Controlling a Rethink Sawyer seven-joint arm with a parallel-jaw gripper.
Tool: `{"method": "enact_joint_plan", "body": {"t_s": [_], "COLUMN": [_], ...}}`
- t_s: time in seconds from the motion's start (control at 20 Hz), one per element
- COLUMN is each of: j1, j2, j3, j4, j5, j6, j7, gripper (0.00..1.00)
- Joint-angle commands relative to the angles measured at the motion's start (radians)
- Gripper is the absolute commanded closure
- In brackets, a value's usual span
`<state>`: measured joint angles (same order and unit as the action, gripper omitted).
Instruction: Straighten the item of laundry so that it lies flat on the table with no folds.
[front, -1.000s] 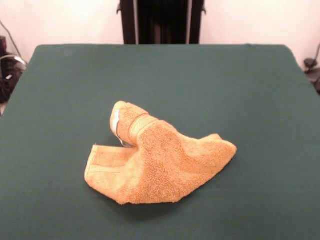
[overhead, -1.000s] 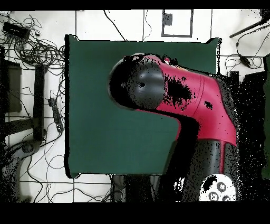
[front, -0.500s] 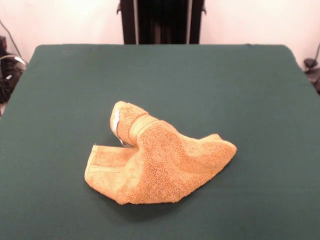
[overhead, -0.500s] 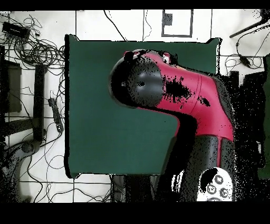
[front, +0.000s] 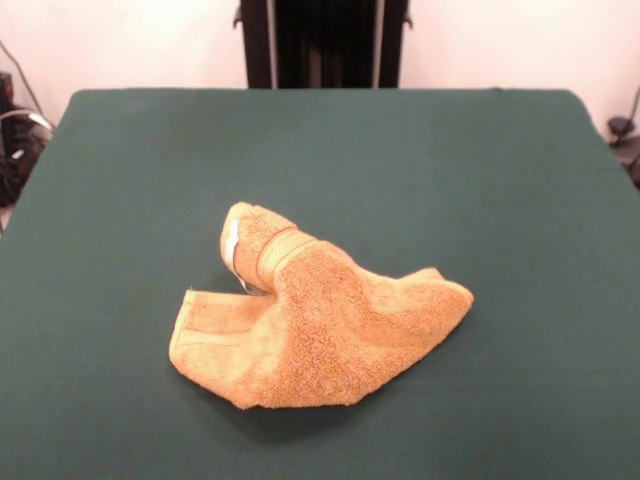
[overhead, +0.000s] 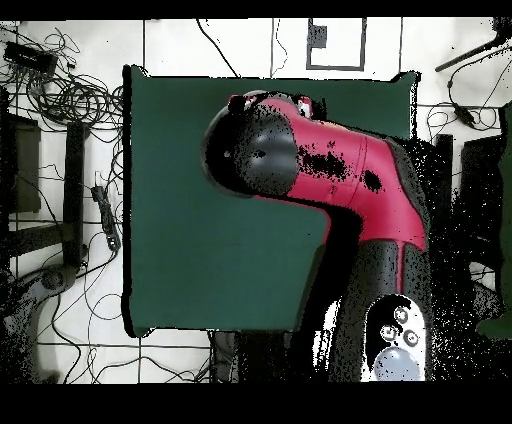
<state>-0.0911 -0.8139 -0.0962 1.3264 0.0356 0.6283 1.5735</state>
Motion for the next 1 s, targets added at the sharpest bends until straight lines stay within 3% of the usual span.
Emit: {"method": "enact_joint_plan", "body": {"t_s": [0.05, 1.0], "j1": [0.014, -0.008], "j2": [0.092, 0.142], "j3": [0.131, 0.166], "j4": [0.171, 0.178], "j5": [-0.018, -0.003], "j6": [-0.052, -0.091], "j7": [0.075, 0.080], "gripper": [0.00, 0.00]}}
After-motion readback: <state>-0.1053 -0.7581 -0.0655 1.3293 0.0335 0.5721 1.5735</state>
